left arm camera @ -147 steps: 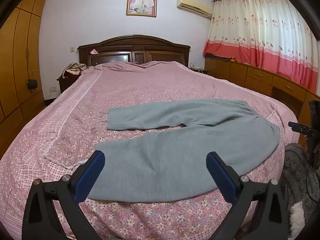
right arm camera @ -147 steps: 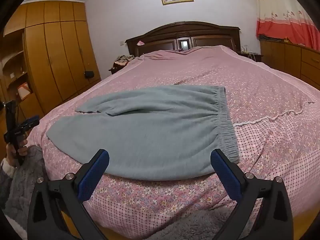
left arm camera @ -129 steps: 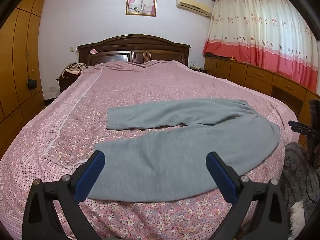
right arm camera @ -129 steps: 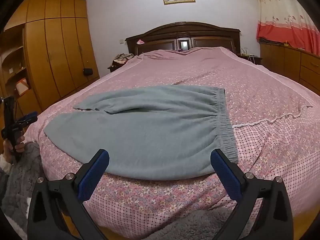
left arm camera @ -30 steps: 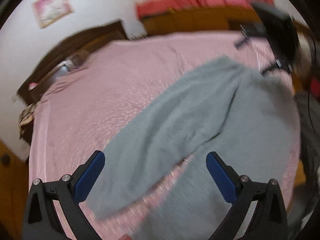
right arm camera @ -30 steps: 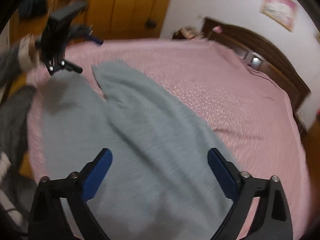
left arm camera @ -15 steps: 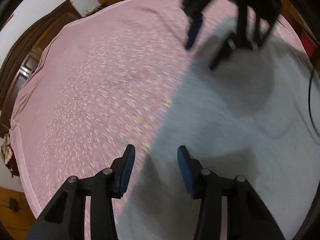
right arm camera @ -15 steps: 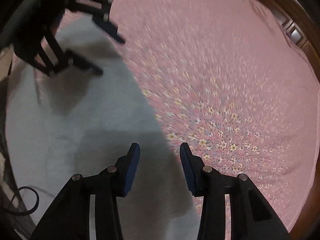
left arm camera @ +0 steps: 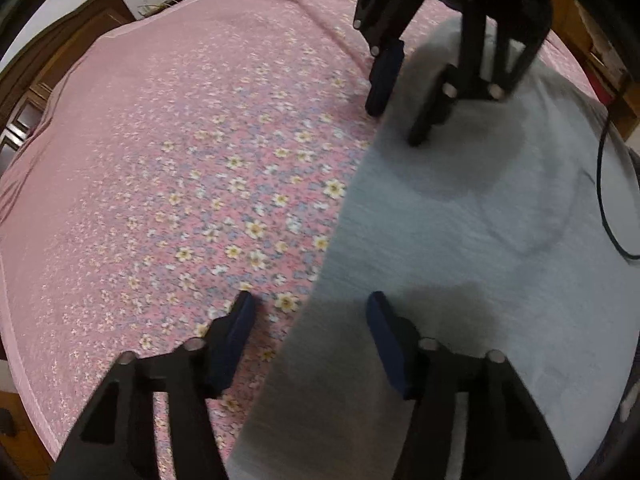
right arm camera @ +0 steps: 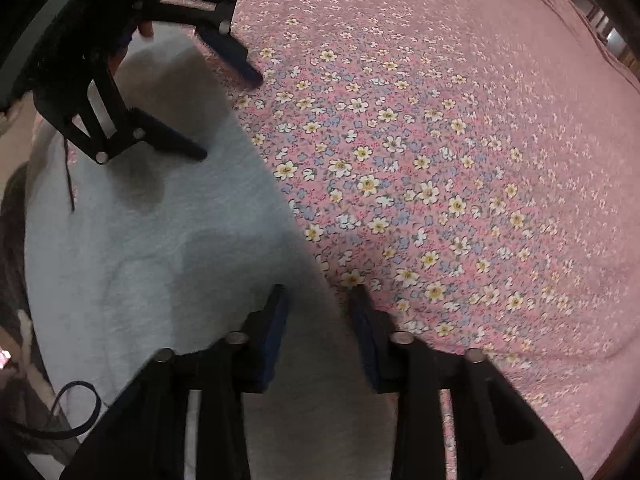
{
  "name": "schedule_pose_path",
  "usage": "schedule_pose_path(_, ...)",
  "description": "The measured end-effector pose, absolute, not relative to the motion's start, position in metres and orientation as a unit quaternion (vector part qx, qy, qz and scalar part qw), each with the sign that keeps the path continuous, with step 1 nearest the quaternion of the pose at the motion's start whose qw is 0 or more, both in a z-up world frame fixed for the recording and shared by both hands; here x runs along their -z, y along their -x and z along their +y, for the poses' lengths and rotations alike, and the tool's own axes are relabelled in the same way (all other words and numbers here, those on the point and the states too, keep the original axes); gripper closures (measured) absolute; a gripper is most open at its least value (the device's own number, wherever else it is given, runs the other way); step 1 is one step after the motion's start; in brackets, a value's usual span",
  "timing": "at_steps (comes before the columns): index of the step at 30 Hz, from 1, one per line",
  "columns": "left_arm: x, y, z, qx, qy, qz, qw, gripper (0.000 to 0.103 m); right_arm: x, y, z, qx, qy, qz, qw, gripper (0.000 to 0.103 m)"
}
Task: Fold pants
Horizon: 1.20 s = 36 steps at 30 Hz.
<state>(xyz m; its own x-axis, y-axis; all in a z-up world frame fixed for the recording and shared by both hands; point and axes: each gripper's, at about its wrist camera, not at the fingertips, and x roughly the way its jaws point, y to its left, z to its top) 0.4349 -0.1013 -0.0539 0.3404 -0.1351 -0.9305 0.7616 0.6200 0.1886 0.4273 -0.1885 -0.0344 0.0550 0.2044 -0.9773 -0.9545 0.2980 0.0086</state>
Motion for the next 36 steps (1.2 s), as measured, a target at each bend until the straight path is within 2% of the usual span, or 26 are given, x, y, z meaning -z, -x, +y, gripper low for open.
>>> schedule_pose_path(2, 0.059, -0.432, -0.107, 0.293, -0.335, 0.491, 0.749, 0.049, 0.033, -0.415, -0.191, -0.467, 0.387, 0.492, 0.625, 0.097)
schedule_pose_path(3, 0.061, -0.433, -0.109, 0.287, -0.338, 0.495, 0.747, 0.043, 0.035, -0.405, -0.193, -0.468, 0.403, 0.480, 0.623, 0.098)
schedule_pose_path(4, 0.064, -0.436, -0.110, 0.274, -0.340, 0.500, 0.748, 0.028, 0.035, -0.395, -0.192, -0.463, 0.428, 0.460, 0.625, 0.098)
schedule_pose_path(6, 0.066, -0.444, -0.109, 0.245, -0.344, 0.497, 0.758, 0.005, 0.035, -0.384, -0.190, -0.455, 0.457, 0.439, 0.626, 0.099)
schedule_pose_path(8, 0.070, -0.456, -0.106, 0.235, -0.324, 0.511, 0.760, 0.002, 0.036, -0.375, -0.190, -0.450, 0.471, 0.425, 0.628, 0.099)
schedule_pose_path(9, 0.071, -0.459, -0.105, 0.235, -0.311, 0.518, 0.761, 0.009, 0.035, -0.369, -0.189, -0.445, 0.484, 0.409, 0.633, 0.099)
schedule_pose_path(10, 0.070, -0.459, -0.103, 0.250, -0.291, 0.528, 0.758, 0.038, 0.034, -0.365, -0.190, -0.444, 0.489, 0.402, 0.634, 0.099)
schedule_pose_path(11, 0.065, -0.454, -0.099, 0.282, -0.269, 0.533, 0.751, 0.057, 0.032, -0.359, -0.191, -0.441, 0.499, 0.388, 0.637, 0.099)
schedule_pose_path(12, 0.060, -0.446, -0.101, 0.302, -0.269, 0.523, 0.751, 0.086, 0.030, -0.349, -0.192, -0.437, 0.512, 0.367, 0.641, 0.100)
schedule_pose_path(13, 0.058, -0.438, -0.104, 0.302, -0.281, 0.517, 0.750, 0.096, 0.028, -0.342, -0.194, -0.434, 0.521, 0.354, 0.644, 0.100)
schedule_pose_path(20, 0.037, -0.383, -0.101, 0.286, -0.308, 0.466, 0.778, 0.097, 0.018, -0.274, -0.209, -0.416, 0.587, 0.245, 0.651, 0.100)
schedule_pose_path(21, 0.034, -0.375, -0.103, 0.279, -0.316, 0.455, 0.784, 0.097, 0.002, -0.263, -0.216, -0.414, 0.592, 0.241, 0.649, 0.100)
schedule_pose_path(24, 0.025, -0.352, -0.106, 0.251, -0.353, 0.419, 0.798, 0.097, 0.010, -0.248, -0.219, -0.389, 0.613, 0.208, 0.656, 0.100)
schedule_pose_path(25, 0.022, -0.335, -0.113, 0.215, -0.384, 0.393, 0.807, 0.097, 0.011, -0.244, -0.222, -0.380, 0.617, 0.194, 0.661, 0.100)
schedule_pose_path(31, -0.010, -0.246, -0.128, 0.140, -0.423, 0.283, 0.849, 0.099, -0.001, -0.183, -0.246, -0.334, 0.617, 0.118, 0.703, 0.100)
schedule_pose_path(36, -0.016, -0.167, -0.147, 0.100, -0.448, 0.242, 0.855, 0.099, 0.017, -0.106, -0.249, -0.315, 0.641, 0.061, 0.697, 0.100)
